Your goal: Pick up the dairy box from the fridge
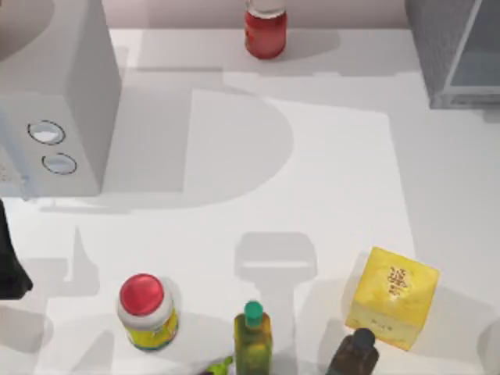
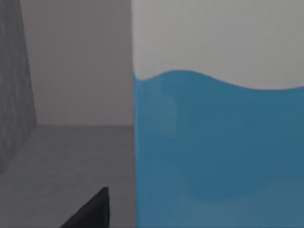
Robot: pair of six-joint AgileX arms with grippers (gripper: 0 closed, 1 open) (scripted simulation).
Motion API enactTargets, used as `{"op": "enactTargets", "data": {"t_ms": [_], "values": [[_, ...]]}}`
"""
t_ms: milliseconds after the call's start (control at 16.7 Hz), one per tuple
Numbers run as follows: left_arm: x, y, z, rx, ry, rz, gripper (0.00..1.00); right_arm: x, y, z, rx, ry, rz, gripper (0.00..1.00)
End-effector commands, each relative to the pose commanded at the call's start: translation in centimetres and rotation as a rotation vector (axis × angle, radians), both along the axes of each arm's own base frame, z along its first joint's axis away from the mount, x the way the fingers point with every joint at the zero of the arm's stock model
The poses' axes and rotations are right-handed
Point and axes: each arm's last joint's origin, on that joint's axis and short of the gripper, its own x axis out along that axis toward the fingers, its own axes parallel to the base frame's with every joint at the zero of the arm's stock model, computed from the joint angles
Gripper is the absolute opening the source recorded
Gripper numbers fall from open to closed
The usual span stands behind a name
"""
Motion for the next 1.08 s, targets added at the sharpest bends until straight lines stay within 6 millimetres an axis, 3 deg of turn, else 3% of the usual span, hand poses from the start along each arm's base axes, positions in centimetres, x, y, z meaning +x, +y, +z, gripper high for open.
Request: {"op": "enactTargets", "data": {"t_ms": [240, 540, 1080], "values": [[0.0, 0.0, 0.0, 0.0, 0.0, 0.0, 1.0, 3.1, 0.1, 0.2, -0.001, -0.004, 0.0, 1.0], [0.0, 0.0, 0.0, 0.0, 0.0, 0.0, 1.0, 3.5, 0.1, 0.1, 0.0, -0.001, 0.0, 1.0], [0.0, 0.0, 0.0, 0.0, 0.0, 0.0, 1.0, 3.5, 0.1, 0.1, 0.0, -0.001, 0.0, 0.32]]}}
